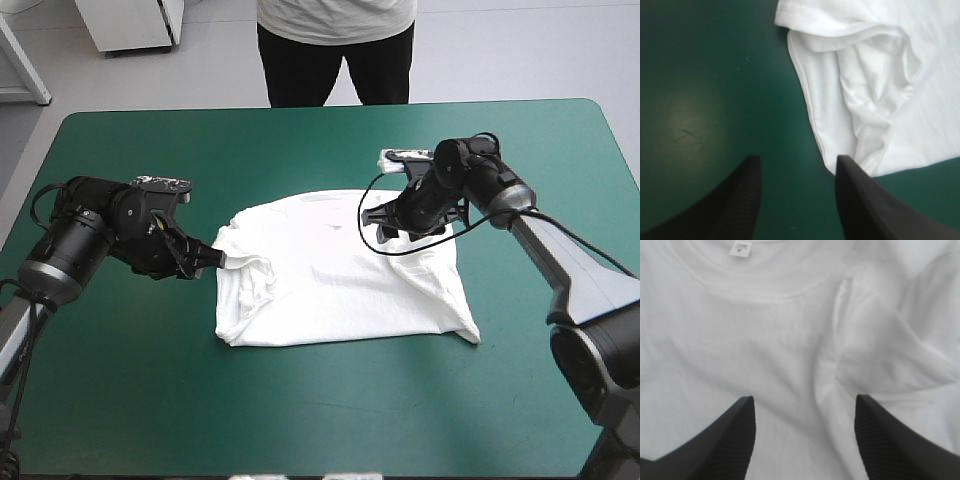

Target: Fold the cloth

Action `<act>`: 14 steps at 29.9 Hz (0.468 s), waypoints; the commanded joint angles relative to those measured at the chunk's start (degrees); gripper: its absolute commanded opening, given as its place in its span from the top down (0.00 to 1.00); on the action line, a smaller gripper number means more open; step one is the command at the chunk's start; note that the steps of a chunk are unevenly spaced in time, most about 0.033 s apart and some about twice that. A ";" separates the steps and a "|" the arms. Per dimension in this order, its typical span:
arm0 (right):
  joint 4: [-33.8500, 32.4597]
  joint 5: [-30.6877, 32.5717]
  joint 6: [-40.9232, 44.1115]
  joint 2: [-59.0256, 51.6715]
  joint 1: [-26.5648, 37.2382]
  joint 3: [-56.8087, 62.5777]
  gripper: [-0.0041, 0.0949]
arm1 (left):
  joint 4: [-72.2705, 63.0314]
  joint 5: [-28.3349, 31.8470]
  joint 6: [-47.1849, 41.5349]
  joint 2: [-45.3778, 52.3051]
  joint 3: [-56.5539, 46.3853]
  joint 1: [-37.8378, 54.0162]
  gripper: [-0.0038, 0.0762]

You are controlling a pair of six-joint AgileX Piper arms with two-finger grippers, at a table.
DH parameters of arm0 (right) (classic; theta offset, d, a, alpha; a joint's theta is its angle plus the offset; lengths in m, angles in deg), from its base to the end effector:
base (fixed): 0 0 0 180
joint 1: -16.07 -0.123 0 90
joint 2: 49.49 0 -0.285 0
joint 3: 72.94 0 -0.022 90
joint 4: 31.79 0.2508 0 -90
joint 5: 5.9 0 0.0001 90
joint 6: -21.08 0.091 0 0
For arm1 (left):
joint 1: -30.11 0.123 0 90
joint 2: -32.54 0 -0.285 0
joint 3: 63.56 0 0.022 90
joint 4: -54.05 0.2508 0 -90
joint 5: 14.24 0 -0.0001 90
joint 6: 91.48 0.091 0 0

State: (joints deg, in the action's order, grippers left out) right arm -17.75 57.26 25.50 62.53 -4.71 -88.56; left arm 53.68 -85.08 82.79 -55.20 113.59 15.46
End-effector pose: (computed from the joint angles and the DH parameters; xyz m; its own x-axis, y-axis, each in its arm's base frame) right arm 0.3581 0.1570 0.2982 -0.9354 -0.1582 -0.3162 -0.2475 0.9316 0.2663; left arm 0.2598 -0.0685 0.3409 -0.9383 0.1399 -0.3162 0.1600 0.9864 -0.0382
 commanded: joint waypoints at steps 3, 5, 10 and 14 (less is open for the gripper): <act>-10.36 5.32 4.15 -10.18 -0.13 -1.61 0.40 | -2.25 -0.77 -0.55 2.61 1.34 0.05 0.56; -14.04 8.25 6.10 -12.01 -0.13 -1.61 0.40 | -4.78 -0.52 -0.55 3.47 0.31 -0.06 0.56; -16.44 8.36 8.57 -18.30 -0.13 2.55 0.40 | -3.35 0.76 -3.50 6.07 -5.46 -3.11 0.56; -18.23 8.07 11.34 -25.35 -0.13 13.42 0.40 | -3.15 2.86 -5.22 6.54 -9.35 -5.79 0.56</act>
State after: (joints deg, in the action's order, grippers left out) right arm -34.05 64.76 35.16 42.83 -4.82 -79.06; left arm 50.99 -84.79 79.02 -50.42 104.83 11.34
